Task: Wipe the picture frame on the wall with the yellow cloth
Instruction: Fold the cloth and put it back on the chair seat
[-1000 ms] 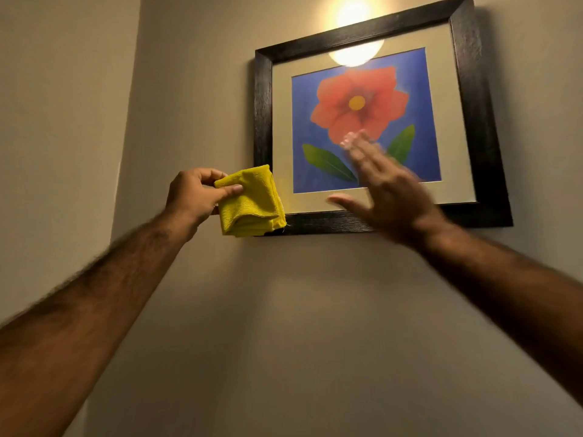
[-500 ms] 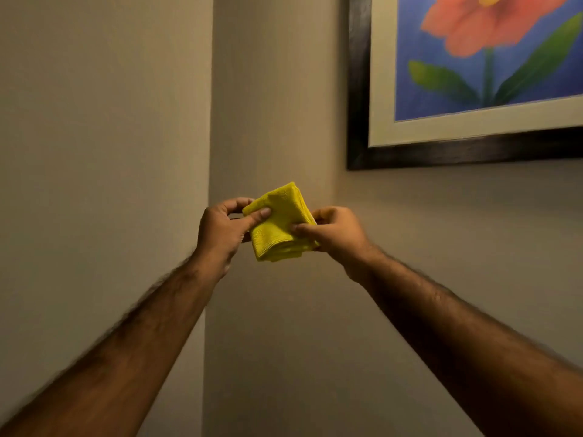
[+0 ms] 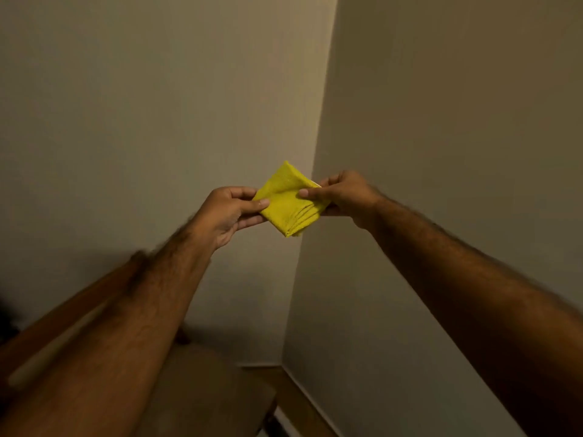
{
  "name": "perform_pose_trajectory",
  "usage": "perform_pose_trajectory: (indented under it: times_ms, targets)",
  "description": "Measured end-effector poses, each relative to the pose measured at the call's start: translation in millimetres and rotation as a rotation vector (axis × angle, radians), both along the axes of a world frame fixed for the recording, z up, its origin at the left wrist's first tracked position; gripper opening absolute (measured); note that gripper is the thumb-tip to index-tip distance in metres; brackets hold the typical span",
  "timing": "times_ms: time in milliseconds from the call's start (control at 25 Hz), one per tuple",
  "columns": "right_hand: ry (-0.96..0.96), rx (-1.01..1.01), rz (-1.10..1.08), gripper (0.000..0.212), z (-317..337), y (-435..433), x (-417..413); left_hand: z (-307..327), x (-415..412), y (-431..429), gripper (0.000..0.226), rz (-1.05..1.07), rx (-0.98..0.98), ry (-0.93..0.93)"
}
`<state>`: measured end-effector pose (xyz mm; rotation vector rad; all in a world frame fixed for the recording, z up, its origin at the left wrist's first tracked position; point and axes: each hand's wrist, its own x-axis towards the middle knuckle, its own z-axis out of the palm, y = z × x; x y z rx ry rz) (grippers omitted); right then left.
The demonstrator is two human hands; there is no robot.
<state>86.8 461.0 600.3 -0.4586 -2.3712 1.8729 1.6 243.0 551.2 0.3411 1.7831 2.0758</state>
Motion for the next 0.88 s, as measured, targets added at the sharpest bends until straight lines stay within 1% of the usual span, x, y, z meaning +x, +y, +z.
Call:
perform_pose_trajectory:
  times_ms: [80, 200, 280, 400, 520, 560, 680, 800, 880]
  targets:
    - [-0.135, -0.071, 0.080, 0.047, -56.6, -27.2, -23.7, -53.8, -7.3, -32.6, 0.022, 0.094, -0.047, -0.067]
    - [-0.311, -0.160, 0.189, 0.027, -141.3, -65.7, -52.5, -133.1, -13.9, -81.1, 0.020, 0.197, -0.113, -0.174]
    - [-0.403, -0.171, 0.218, 0.017, -197.6, -94.7, -67.9, -186.3, -14.8, -114.4, 0.016, 0.245, -0.155, -0.252]
    - [-0.520, -0.158, 0.205, 0.018, -280.7, -142.6, -86.4, -263.8, -13.9, -160.1, 0.016, 0.321, -0.221, -0.390]
    - [-0.615, -0.125, 0.200, 0.018, -359.1, -180.7, -96.8, -332.4, -8.3, -190.1, 0.037, 0.356, -0.301, -0.486]
    - [-0.651, -0.116, 0.212, 0.018, -386.5, -191.8, -99.7, -355.5, -7.1, -198.0, 0.040, 0.369, -0.332, -0.515]
    - [-0.762, -0.144, 0.221, 0.017, -464.2, -212.5, -100.4, -423.2, -3.2, -212.6, 0.040, 0.397, -0.431, -0.585]
    - [-0.860, -0.131, 0.234, 0.033, -535.9, -225.3, -98.1, -488.9, 1.2, -219.6, 0.038, 0.417, -0.550, -0.626]
    - [-0.882, -0.087, 0.231, 0.033, -576.8, -231.9, -91.6, -529.0, 7.3, -226.0, 0.037, 0.421, -0.626, -0.625]
